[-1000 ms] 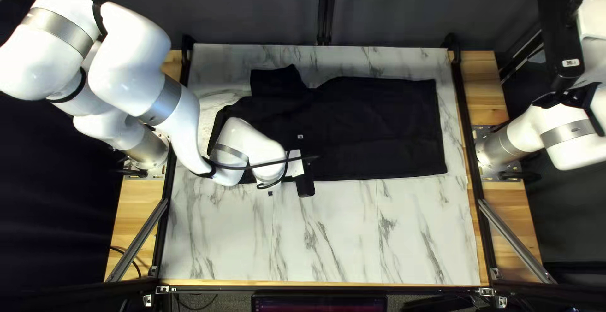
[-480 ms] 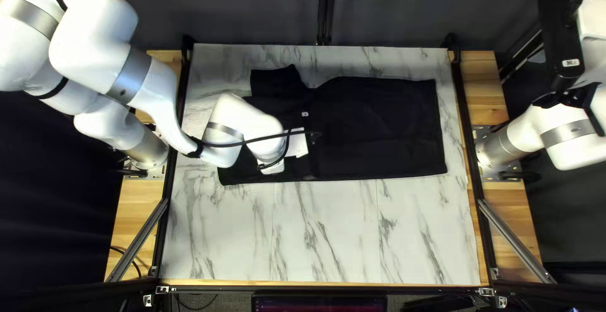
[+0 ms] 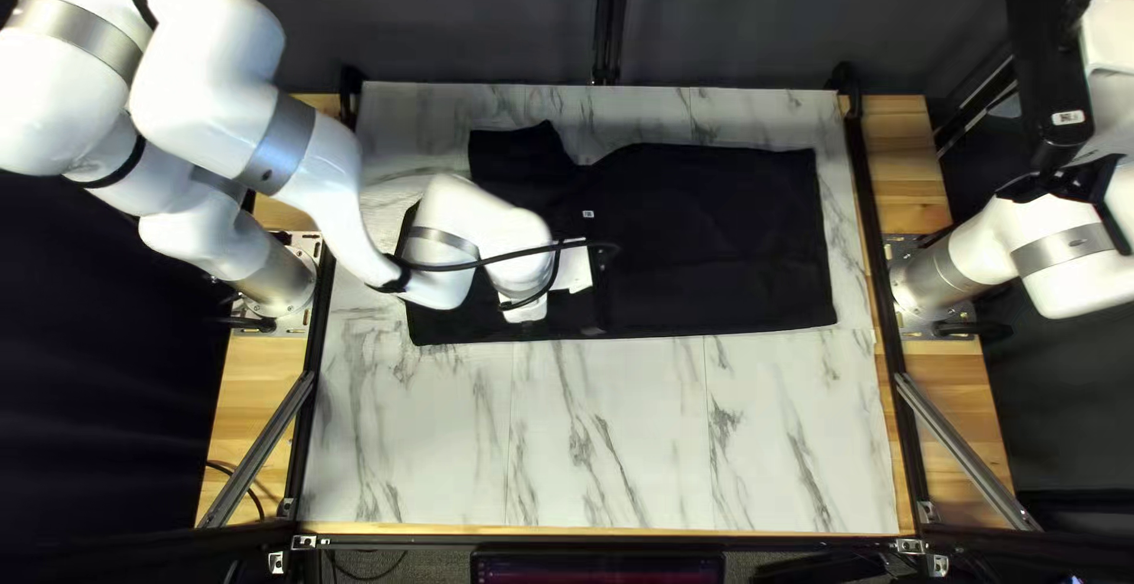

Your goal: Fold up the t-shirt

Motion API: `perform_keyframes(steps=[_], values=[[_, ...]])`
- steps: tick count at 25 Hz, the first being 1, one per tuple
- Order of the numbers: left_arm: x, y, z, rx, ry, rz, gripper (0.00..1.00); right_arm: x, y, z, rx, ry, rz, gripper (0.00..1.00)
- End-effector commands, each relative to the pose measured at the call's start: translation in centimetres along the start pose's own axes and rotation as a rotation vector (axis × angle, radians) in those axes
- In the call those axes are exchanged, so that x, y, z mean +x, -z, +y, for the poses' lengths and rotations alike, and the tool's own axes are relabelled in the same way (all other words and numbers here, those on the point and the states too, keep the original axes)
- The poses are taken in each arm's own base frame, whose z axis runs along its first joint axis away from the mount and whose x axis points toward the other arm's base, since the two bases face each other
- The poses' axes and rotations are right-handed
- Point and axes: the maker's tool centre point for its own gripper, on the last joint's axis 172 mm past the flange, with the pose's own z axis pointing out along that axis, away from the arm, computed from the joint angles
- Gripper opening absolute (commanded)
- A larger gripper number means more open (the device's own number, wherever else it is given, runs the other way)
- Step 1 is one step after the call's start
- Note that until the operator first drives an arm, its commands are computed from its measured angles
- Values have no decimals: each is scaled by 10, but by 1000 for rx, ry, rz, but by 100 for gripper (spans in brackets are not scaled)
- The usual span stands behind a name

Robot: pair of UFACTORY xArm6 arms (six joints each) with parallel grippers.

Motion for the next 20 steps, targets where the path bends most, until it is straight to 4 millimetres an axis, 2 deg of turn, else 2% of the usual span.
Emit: perform_keyframes(steps=[1,4,9,13,20], values=[[-16,4,-1,-10,-4,-21,100,0,0,0,0,0,0,100],[-28,6,2,-8,3,-25,100,0,0,0,0,0,0,100],[-46,-15,14,-8,20,-45,100,0,0,0,0,0,0,100],[-69,-32,23,-16,36,-66,100,0,0,0,0,0,0,100],[-81,-56,31,-33,44,-85,99,0,0,0,0,0,0,100]])
